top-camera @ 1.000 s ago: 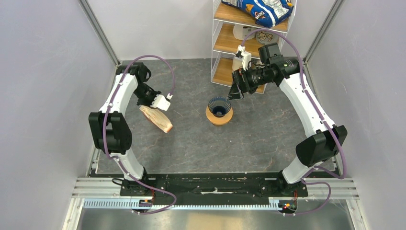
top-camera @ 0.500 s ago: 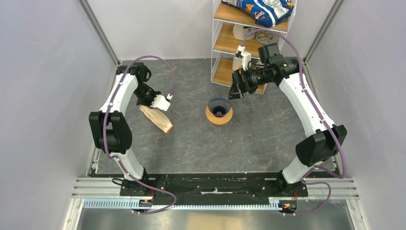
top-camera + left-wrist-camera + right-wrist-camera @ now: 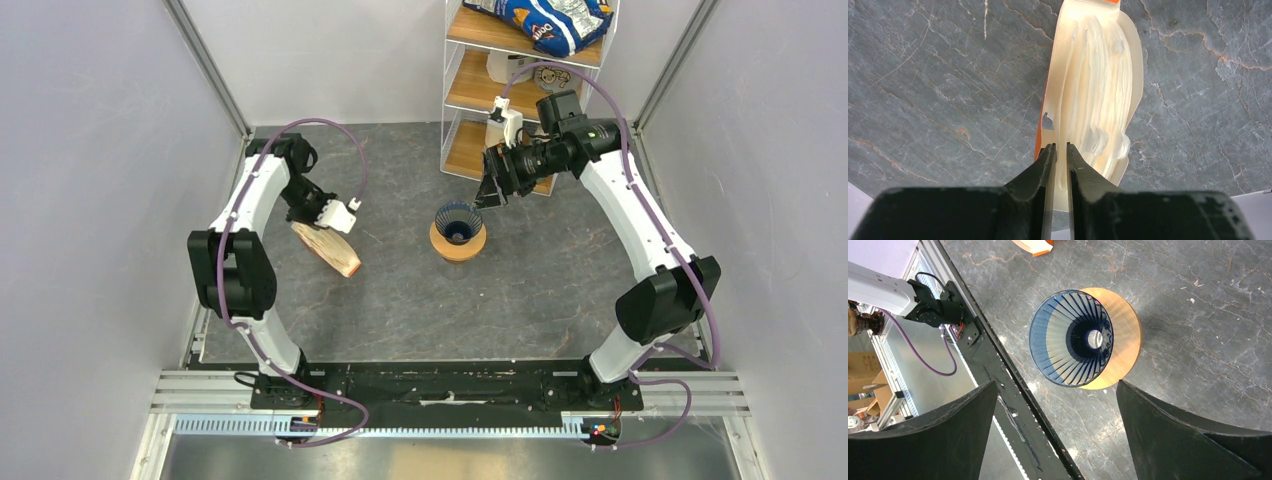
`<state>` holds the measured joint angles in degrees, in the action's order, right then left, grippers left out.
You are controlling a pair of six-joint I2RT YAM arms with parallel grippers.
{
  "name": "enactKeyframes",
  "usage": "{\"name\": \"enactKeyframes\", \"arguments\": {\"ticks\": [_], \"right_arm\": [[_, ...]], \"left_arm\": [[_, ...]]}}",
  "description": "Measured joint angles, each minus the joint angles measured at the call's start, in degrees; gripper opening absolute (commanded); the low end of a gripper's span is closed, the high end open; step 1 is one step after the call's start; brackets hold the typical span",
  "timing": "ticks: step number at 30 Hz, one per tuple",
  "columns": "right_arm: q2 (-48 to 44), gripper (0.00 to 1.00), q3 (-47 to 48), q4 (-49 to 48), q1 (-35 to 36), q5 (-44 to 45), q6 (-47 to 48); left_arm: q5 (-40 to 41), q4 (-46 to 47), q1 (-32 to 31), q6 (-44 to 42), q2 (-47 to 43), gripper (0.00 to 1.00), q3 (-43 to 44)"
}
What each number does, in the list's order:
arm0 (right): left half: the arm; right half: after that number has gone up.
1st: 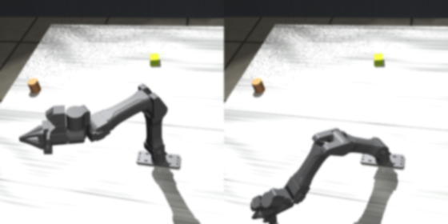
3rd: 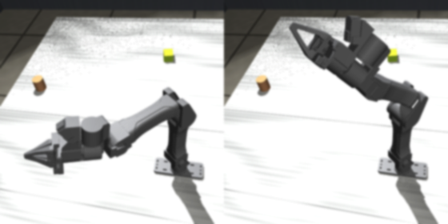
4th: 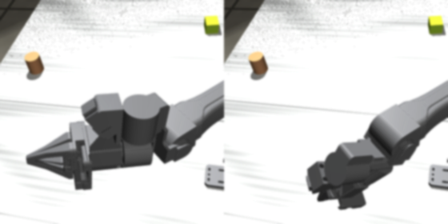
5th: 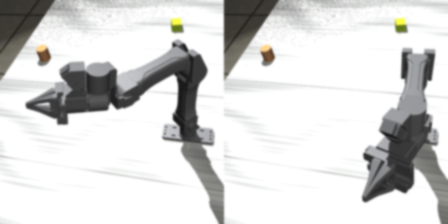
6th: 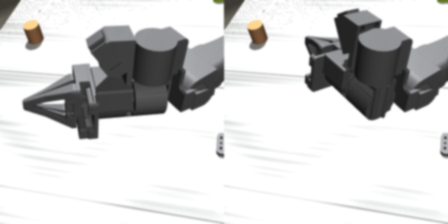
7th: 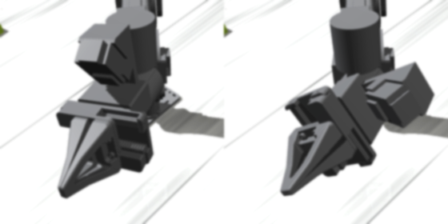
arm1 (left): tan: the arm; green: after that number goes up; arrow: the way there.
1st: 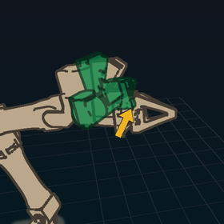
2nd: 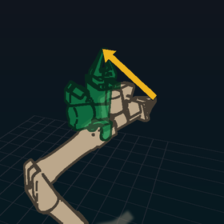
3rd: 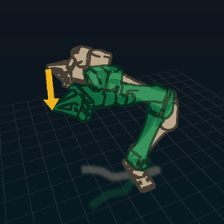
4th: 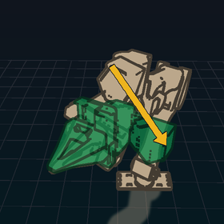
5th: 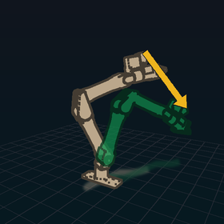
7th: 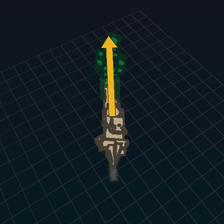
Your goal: Place the coffee filter in the dripper
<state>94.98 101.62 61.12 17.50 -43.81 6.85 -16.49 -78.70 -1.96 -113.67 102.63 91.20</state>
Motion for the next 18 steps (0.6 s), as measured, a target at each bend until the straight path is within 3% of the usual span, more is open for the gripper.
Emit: {"name": "enactKeyframes", "arguments": {"ticks": [18], "right_arm": [[0.66, 0.99, 0.0, 0.0, 0.0, 0.0, -0.37]], "left_arm": [[1.05, 2.12, 0.0, 0.0, 0.94, 0.22, -0.96]]}}
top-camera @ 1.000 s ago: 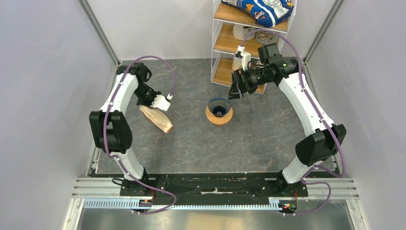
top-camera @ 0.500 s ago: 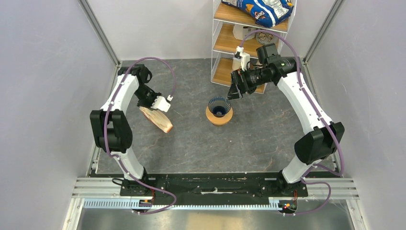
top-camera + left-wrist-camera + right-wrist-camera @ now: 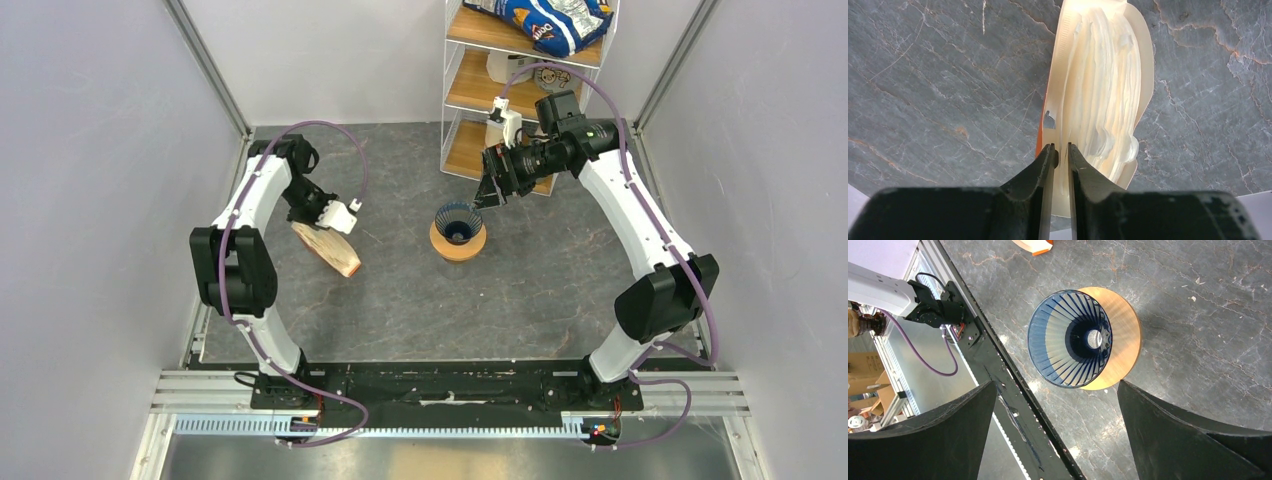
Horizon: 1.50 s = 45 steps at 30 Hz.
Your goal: Place the coffee filter in the dripper
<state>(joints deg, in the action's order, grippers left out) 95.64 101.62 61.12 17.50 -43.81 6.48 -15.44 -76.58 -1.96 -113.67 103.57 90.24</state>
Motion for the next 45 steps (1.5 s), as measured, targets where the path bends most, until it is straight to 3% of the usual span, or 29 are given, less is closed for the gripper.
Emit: {"name": "enactKeyframes", "arguments": {"ticks": [13, 18, 28, 45], "right_arm": [[0.48, 0.99, 0.02, 0.02, -0.04, 0.0, 0.0], [0.92, 0.99, 0.04, 0.04, -0.04, 0.0, -0.02], [0.94, 0.99, 0.11, 0.04, -0.04, -0.04, 0.0], [1.77, 0.99, 0.96, 0.26, -0.04, -1.33, 0.0]], "left_arm": [[0.37, 0.24, 0.0, -0.02, 0.26, 0.13, -0.42], [0.42, 0.33, 0.0, -0.02, 0.66, 0.14, -0.44], [0.42, 0.52, 0.0, -0.42, 0.74, 0.02, -1.09], [-0.33, -3.39, 0.0, -1.42, -4.04, 0.02, 1.75]]}}
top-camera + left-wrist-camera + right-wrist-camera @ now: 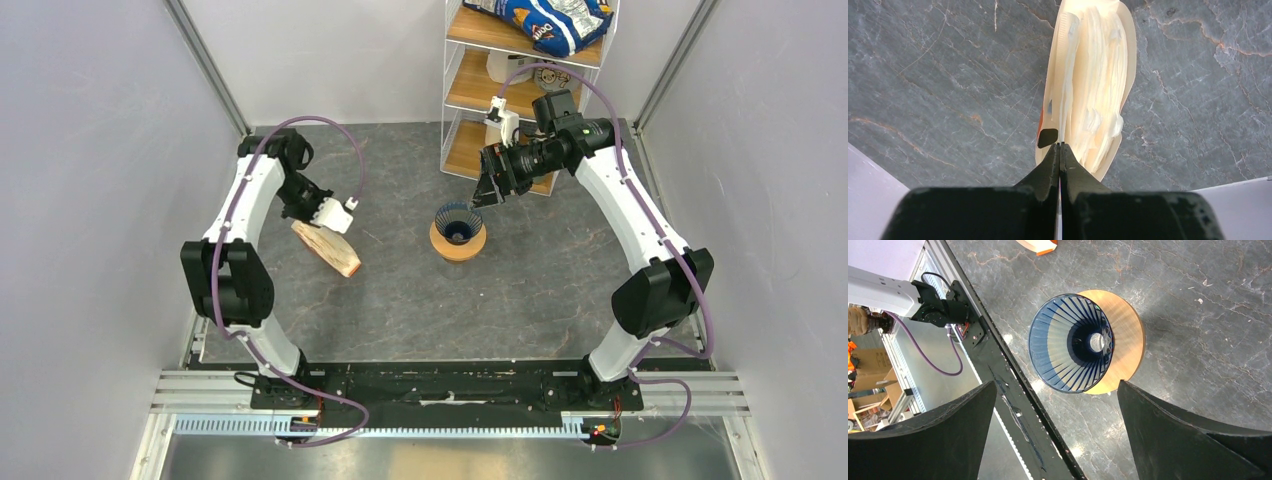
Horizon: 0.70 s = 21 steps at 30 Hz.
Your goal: Place the coffee filter in the dripper
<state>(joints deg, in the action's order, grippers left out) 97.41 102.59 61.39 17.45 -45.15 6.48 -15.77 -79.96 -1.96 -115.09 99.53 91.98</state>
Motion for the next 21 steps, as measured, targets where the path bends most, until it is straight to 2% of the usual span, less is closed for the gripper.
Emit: {"name": "enactKeyframes", "arguments": {"ticks": [5, 21], "right_arm": [[0.0, 0.96, 0.0, 0.02, 0.0, -0.11, 0.02], [0.02, 0.94, 0.0, 0.0, 0.0, -2.14, 0.2]], "left_arm": [[-0.85, -1.16, 0.0, -0.66, -0.11, 0.02, 0.28], [-1.33, -6.23, 0.0, -2.43, -4.26, 0.02, 3.34]]}}
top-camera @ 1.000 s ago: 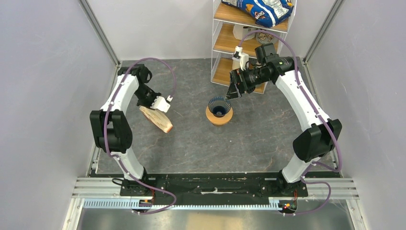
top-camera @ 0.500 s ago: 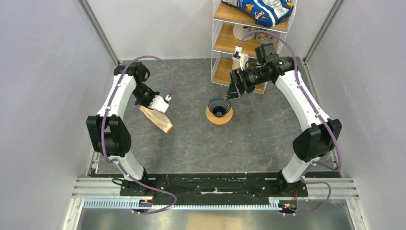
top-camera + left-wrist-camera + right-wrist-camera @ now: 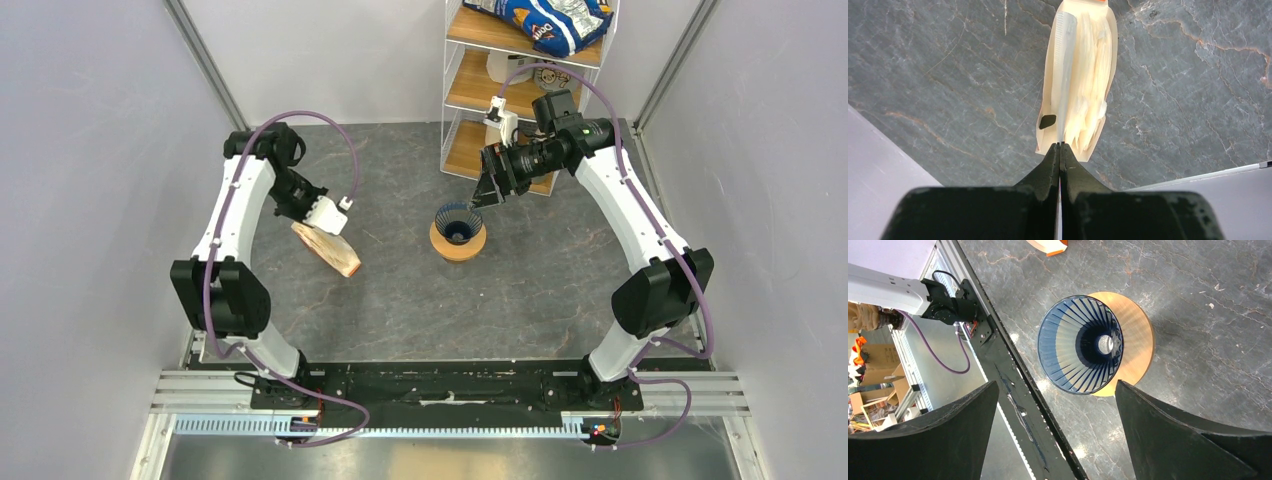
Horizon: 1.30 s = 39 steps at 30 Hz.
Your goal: Place the coffee filter in the dripper
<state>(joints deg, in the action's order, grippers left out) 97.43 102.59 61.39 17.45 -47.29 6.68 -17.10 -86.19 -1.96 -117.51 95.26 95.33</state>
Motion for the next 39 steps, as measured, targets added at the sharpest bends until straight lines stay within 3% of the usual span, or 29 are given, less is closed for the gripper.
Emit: {"name": "enactKeyframes", "arguments": {"ticks": [25, 32, 39], "right_arm": [[-0.04, 0.91, -0.04, -0.94, 0.31, -1.99, 0.0], [-2.67, 0.88, -3.26, -7.63, 2.36, -1.81, -1.31], [-10.27, 0.82, -8.09, -19.21, 7.85, 0.24, -3.26]], "left_arm": [[-6.95, -2.4, 0.0, -0.24, -5.75, 0.02, 1.92], [-14.78, -2.45, -0.81, -0.46, -12.26, 0.02, 1.92], [-22.08, -0.68, -7.72, -0.55, -16.96, 0.02, 2.67]]}}
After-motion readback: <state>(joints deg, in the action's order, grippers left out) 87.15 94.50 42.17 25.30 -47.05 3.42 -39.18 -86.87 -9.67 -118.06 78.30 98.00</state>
